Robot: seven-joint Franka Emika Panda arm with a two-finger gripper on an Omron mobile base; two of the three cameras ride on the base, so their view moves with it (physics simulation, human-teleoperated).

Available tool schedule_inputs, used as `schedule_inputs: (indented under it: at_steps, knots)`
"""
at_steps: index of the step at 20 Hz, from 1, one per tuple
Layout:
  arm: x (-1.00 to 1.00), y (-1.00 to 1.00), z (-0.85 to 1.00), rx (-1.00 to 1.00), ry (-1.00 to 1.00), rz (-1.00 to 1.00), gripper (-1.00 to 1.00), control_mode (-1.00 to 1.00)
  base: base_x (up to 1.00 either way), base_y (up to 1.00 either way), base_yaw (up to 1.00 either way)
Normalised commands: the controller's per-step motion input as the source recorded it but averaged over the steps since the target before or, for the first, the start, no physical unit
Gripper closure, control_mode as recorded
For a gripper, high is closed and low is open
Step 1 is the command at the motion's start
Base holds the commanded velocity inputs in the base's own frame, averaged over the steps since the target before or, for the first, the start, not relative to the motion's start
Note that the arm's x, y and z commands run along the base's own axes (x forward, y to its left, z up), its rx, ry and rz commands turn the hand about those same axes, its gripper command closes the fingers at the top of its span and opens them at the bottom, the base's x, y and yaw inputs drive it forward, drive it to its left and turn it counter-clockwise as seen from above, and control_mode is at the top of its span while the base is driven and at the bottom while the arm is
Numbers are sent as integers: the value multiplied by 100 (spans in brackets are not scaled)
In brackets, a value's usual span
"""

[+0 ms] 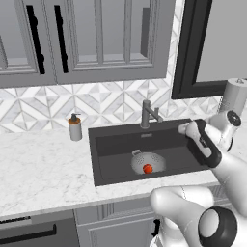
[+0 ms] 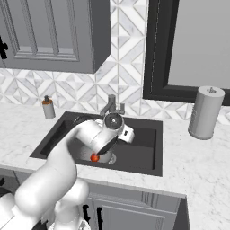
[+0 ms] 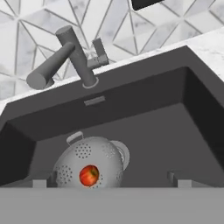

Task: Put the colander in the sink, put the apple in the colander, and turn on the sink faucet and pour water over the colander.

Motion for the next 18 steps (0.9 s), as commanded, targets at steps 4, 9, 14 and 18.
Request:
schedule_inputs:
  at_steps: [4, 9, 14, 18]
  knots:
    - [2, -40, 3, 0, -20, 11, -100, -100, 0, 0, 0]
    - [10, -38, 25, 1, -24, 11, -100, -100, 0, 0, 0]
    - [27, -21, 23, 0, -30, 8, -100, -100, 0, 0, 0]
    - [14, 0, 1, 0, -23, 9, -100, -100, 0, 0, 0]
